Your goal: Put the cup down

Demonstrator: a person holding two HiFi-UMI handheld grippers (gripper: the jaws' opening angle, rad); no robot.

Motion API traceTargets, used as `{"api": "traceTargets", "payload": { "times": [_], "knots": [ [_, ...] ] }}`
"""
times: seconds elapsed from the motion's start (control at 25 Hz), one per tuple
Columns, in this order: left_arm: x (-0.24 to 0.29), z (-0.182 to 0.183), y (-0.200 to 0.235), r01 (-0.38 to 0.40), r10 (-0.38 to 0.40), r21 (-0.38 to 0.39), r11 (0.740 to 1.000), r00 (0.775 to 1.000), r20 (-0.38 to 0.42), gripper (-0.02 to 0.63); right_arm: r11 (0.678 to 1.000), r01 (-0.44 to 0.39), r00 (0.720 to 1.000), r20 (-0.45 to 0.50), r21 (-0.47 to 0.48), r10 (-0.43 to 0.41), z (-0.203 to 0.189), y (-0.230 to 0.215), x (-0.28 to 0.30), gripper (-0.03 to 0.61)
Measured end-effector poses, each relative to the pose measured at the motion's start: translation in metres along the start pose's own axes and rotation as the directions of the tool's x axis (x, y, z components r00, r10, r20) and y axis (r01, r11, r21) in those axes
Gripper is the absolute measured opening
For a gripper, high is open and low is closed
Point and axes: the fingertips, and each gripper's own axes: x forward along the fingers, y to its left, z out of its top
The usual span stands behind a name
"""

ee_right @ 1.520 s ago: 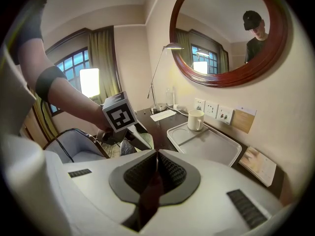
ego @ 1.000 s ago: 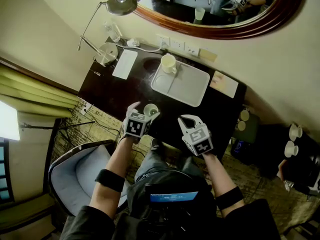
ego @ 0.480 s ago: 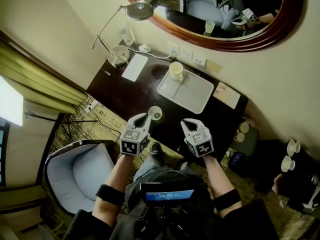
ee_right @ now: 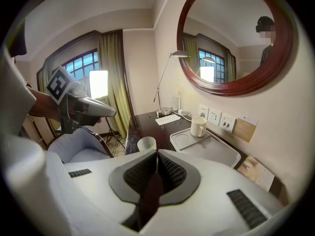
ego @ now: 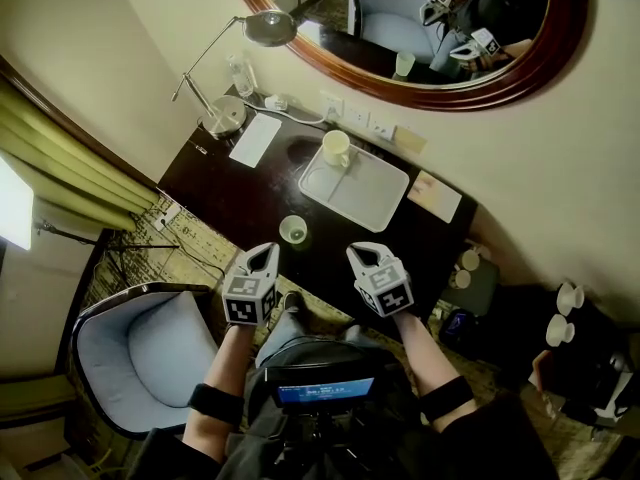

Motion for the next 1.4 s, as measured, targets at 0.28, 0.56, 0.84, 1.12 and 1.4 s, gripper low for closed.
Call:
{"api": "traceTargets", "payload": {
  "times": [0.28,0.56,0.84,1.12,1.4],
  "knots": [
    [-0.002,0.003,-0.002,0.016,-0.016,0.012,1.000,1.000,-0.009,0.002,1.000,-0.008,1.000,-0.008,0.009,0.008,0.007,0.006,-0.004,0.028],
    [0.000,0.007,-0.005,0.051,-0.051,0.009,0.999,0.998,-0.038,0.002,1.000,0.003,1.000,-0.015,-0.007,-0.003,0.002,0.001,0.006,0.028],
    [0.008,0.016,0.015,0.072,-0.071,0.018,0.997,0.996,-0.047,0.002,1.000,0.027,0.999,-0.020,-0.002,-0.027,0.013,-0.003,0.022,0.051],
    [0.015,0.022,0.024,0.136,-0.135,0.004,0.991,0.987,-0.083,0.002,0.999,0.032,0.997,-0.068,-0.040,-0.035,0.047,-0.021,0.048,0.164],
    [0.041,0.036,0.011,0.236,-0.232,0.031,0.971,0.967,-0.105,0.002,0.981,0.043,0.982,-0.172,-0.187,-0.076,0.086,-0.076,0.096,0.278]
  ]
}}
